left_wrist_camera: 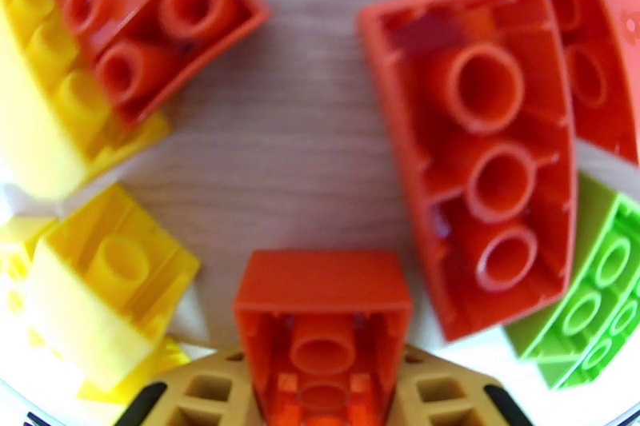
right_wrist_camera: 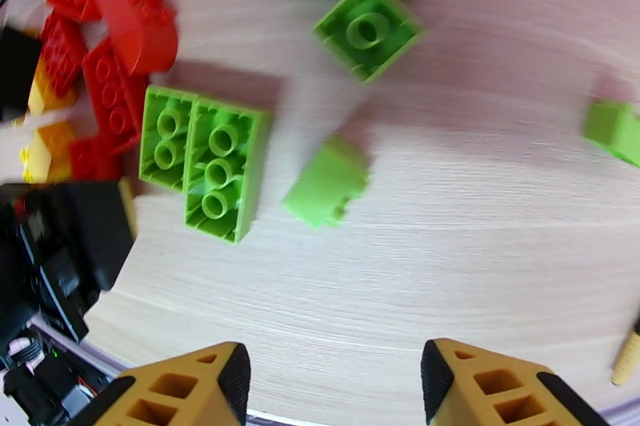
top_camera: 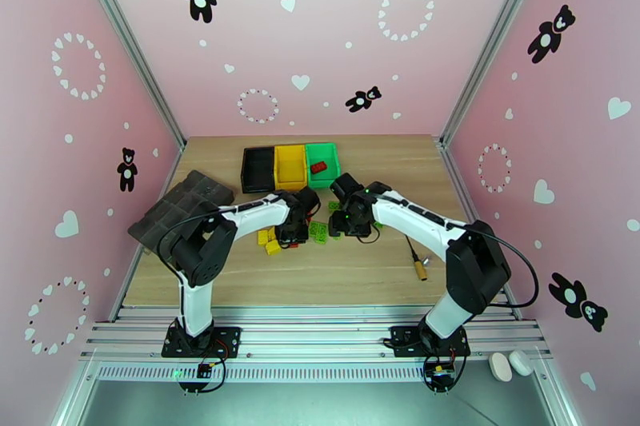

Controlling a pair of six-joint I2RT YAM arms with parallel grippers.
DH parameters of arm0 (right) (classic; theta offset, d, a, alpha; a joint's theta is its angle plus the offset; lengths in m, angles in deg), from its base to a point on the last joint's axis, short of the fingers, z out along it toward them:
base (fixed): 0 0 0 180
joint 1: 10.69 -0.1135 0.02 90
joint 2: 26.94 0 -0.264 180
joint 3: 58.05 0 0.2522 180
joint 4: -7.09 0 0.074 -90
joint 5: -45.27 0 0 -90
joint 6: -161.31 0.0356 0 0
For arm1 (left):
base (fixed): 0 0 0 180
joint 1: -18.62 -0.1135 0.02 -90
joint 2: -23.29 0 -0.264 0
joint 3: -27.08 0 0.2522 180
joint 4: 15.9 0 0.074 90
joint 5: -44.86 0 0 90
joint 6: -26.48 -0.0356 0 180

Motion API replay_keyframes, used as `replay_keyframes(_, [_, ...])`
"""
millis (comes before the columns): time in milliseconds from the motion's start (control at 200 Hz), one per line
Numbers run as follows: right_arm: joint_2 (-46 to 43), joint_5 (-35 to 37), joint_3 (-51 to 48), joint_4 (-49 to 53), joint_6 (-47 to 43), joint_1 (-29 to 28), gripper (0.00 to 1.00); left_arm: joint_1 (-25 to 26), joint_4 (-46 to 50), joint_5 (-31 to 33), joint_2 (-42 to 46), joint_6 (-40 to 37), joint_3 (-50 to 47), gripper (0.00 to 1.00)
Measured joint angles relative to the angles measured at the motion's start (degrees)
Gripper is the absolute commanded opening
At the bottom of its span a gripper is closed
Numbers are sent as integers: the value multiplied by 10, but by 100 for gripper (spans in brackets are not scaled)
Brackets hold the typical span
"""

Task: Sort the legos into containers by color

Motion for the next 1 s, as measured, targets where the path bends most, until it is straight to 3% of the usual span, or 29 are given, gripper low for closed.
replay_keyframes(245, [0,3,31,0,1,10,60,-23,-23,-55,77,-1,-3,34])
replay_keyframes(350, [1,-41,31,-18,1,26,59,-40,-40,-88,81,-4,18,34])
replay_keyframes(470, [2,-93,17,-70,3,55,65,-58,-58,-133,75,-8,53,34])
replay_keyframes(816, [9,-172,31,-135,6,108,67,-96,-101,-240,-42,-11,218,34])
replay_keyframes(1001, [16,-188,38,-145,7,147,67,-122,-85,-271,-140,-11,359,34])
